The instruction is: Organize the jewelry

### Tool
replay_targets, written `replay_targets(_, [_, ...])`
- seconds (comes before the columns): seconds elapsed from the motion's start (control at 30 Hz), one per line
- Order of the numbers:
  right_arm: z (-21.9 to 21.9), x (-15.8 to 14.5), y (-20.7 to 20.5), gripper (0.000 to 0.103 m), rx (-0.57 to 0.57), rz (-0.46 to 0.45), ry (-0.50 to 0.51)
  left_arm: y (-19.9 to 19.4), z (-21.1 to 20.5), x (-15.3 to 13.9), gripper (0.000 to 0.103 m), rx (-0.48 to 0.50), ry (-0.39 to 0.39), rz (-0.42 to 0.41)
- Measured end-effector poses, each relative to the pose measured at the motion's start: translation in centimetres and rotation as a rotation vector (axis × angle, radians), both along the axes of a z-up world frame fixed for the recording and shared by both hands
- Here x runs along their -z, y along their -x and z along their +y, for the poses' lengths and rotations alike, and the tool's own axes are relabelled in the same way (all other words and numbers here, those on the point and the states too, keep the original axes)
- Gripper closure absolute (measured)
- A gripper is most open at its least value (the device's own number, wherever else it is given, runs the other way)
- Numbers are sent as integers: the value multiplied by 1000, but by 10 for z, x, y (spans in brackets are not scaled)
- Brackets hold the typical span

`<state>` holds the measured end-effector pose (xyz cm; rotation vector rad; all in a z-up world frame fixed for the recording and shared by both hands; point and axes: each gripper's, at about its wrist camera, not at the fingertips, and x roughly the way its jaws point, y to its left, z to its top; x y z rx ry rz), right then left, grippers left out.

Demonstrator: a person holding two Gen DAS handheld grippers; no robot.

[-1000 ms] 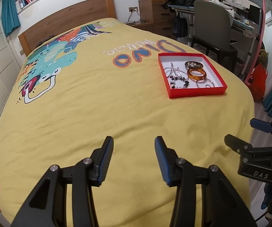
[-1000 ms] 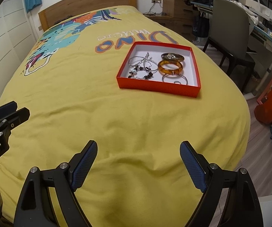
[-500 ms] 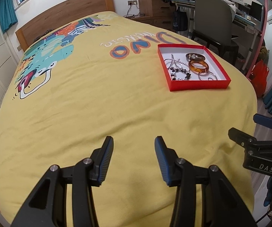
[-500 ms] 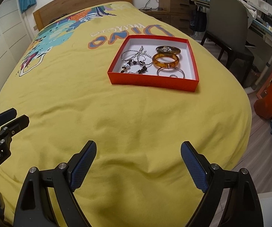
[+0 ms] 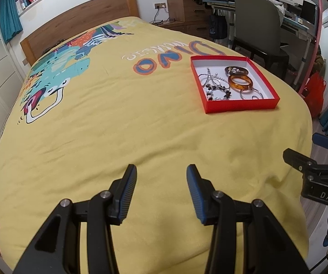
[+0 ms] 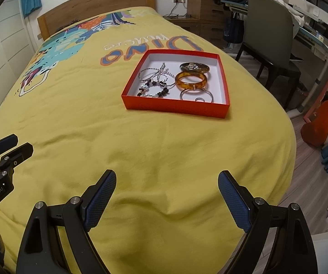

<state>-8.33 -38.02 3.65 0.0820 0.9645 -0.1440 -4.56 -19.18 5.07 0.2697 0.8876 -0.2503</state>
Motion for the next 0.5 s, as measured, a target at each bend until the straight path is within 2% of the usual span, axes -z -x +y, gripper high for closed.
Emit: replay_targets(0.5, [-7,-4,2,13,6,-28,20,-5,-4,0,60,-8,11,14])
